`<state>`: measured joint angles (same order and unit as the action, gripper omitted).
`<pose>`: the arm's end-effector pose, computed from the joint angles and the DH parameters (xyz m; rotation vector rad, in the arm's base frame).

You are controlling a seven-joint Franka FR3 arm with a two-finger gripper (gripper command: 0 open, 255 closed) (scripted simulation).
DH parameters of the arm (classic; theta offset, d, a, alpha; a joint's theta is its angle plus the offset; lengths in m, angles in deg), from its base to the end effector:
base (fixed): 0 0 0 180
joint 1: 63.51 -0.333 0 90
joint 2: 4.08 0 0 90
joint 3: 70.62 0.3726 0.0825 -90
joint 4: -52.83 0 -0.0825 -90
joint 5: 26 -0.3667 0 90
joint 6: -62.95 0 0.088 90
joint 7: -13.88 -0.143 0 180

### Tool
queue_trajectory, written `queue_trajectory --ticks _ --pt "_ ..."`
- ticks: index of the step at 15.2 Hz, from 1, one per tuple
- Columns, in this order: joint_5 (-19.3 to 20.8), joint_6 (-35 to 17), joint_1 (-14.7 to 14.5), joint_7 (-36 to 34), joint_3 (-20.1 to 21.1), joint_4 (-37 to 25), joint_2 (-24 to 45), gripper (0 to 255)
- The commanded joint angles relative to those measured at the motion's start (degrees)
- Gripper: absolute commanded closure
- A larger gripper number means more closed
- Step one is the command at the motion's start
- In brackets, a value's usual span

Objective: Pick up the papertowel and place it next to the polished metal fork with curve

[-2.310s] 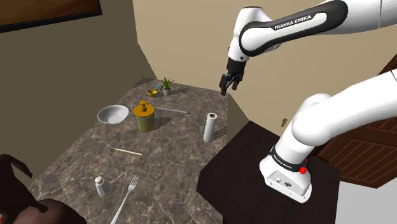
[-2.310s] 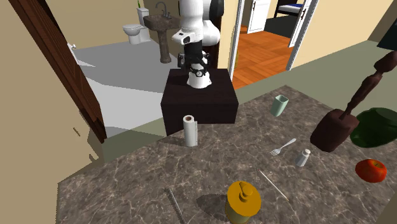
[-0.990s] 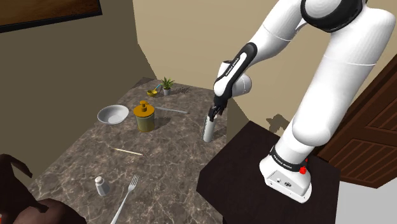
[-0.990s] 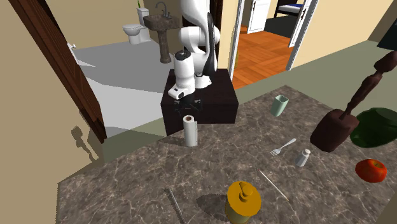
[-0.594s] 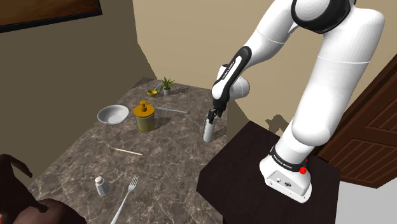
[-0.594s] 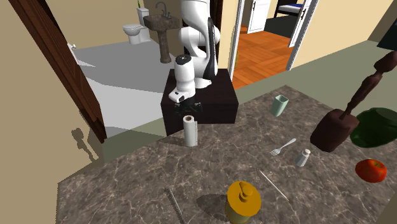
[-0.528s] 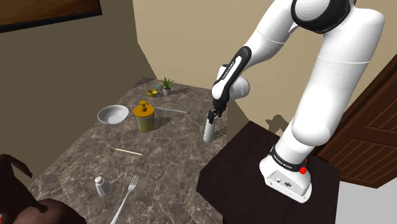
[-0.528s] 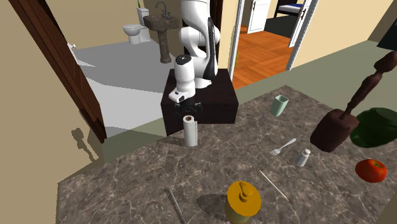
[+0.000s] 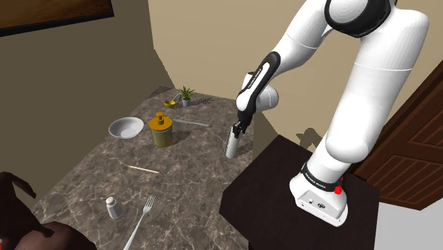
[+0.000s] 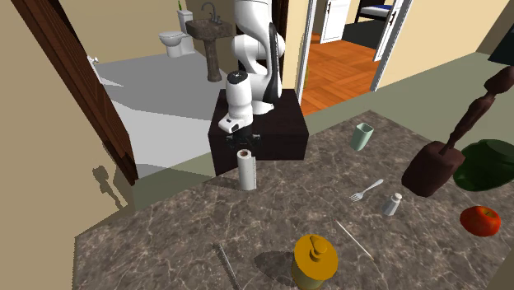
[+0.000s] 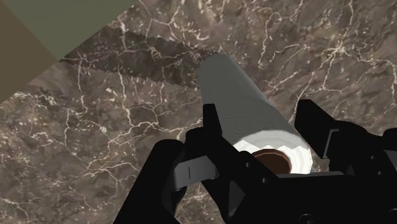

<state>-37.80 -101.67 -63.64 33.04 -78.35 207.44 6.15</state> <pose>0.4045 -0.0657 0.2100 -3.1119 -0.0081 -0.0111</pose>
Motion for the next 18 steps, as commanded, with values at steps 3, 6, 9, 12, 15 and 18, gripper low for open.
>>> queue_trajectory --ticks 3,6,9,12,15,18 --pt "0.0 0.0 0.0 0.0 0.0 0.0 0.0 255" --pt "0.82 0.83 -0.31 -0.64 -0.5 0.18 -1.04 255" --pt "3.29 3.44 -0.97 -2.51 -1.72 0.61 -4.16 255" --pt "5.59 6.14 -1.19 -4.24 -2.44 0.88 -7.22 255" --pt "7.55 8.93 -1.12 -5.71 -2.79 0.98 -10.2 255" --pt "9.12 11.78 -0.9 -6.9 -2.89 0.92 -13.07 255"
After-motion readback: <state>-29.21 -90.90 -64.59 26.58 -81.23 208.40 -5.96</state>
